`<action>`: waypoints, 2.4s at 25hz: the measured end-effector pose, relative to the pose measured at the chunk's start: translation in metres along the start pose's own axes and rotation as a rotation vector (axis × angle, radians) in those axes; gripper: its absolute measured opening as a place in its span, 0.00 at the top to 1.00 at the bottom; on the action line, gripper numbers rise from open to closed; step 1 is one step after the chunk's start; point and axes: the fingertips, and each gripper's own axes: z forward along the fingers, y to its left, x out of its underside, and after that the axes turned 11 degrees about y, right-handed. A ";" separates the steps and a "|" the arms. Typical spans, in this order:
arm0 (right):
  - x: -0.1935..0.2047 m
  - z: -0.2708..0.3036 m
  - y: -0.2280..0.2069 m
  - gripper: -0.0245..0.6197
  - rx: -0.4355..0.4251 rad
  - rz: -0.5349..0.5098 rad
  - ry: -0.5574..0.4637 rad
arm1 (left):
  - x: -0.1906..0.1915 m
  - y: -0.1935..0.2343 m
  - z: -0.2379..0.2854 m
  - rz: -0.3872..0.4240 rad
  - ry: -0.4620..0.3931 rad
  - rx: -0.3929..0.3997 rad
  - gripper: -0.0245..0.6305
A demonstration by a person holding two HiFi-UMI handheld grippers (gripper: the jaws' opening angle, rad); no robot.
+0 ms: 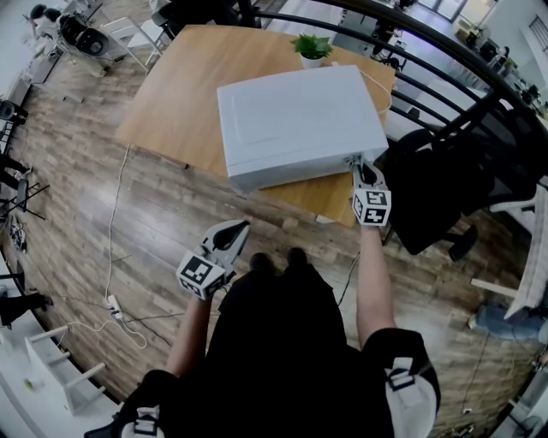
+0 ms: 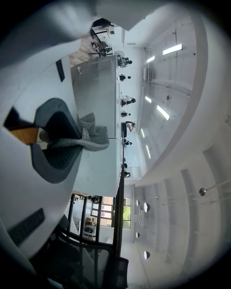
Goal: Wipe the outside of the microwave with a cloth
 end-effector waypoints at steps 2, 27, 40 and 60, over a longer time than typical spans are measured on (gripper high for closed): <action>0.006 0.004 0.000 0.93 0.003 0.001 0.013 | 0.001 0.001 -0.001 0.000 0.001 -0.002 0.96; 0.038 0.033 0.043 0.93 0.012 -0.009 0.105 | 0.017 0.026 -0.030 -0.009 0.021 0.026 0.96; 0.031 0.038 0.111 0.93 -0.031 -0.046 0.103 | 0.037 0.037 -0.061 -0.011 0.018 0.053 0.96; 0.033 0.054 0.202 0.93 -0.063 -0.048 0.098 | 0.071 0.068 -0.096 -0.021 0.028 0.083 0.96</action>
